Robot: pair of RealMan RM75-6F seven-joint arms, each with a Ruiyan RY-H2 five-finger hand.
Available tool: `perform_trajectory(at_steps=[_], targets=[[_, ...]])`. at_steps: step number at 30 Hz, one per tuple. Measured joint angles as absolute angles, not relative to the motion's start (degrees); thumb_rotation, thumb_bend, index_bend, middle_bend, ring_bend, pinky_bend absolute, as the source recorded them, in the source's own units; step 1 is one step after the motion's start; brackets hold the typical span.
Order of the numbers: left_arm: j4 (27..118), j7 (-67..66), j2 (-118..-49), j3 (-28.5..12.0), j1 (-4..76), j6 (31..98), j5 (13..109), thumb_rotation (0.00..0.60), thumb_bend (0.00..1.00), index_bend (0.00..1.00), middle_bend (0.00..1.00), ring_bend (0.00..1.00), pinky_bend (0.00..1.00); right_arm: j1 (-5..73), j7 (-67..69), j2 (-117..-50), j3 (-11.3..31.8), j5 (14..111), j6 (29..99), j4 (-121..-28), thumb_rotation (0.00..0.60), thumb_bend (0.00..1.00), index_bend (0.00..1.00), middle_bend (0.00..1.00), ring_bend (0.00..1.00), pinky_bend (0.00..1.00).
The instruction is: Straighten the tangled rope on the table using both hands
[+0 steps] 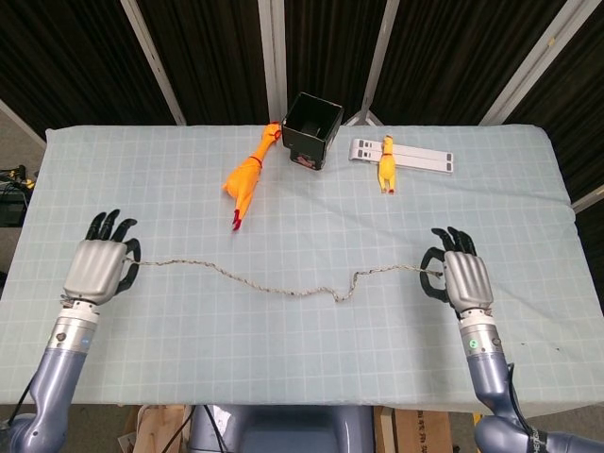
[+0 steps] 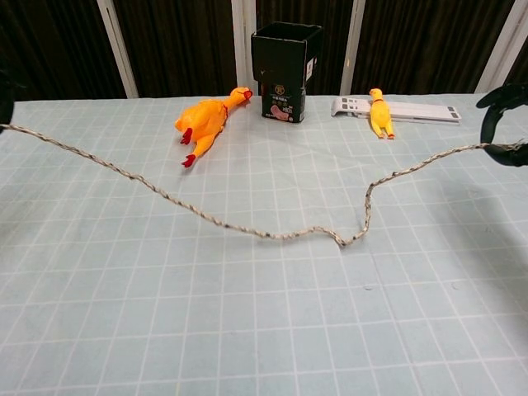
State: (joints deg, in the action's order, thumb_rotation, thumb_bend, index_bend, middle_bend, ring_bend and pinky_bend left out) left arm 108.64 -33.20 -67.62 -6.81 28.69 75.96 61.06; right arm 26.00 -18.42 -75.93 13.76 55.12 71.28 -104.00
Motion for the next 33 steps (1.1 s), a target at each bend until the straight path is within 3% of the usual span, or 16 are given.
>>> perform_trajectory(at_steps=[13, 33], targets=[[103.58, -22.28, -63.00, -4.45, 23.50, 74.11, 64.08, 0.600, 0.58, 0.62, 0.16, 0.00, 0.00, 24.74, -17.69, -75.34, 12.64, 54.29, 71.21, -100.75, 0.600, 0.47, 0.64, 0.17, 0.00, 0.00], [96.12, -20.45, -67.56, -2.68, 20.55, 72.34, 65.00, 0.600, 0.58, 0.62, 0.17, 0.00, 0.00, 23.67, -15.91, -77.59, 11.57, 52.85, 69.22, -94.80, 0.600, 0.47, 0.64, 0.17, 0.00, 0.00]])
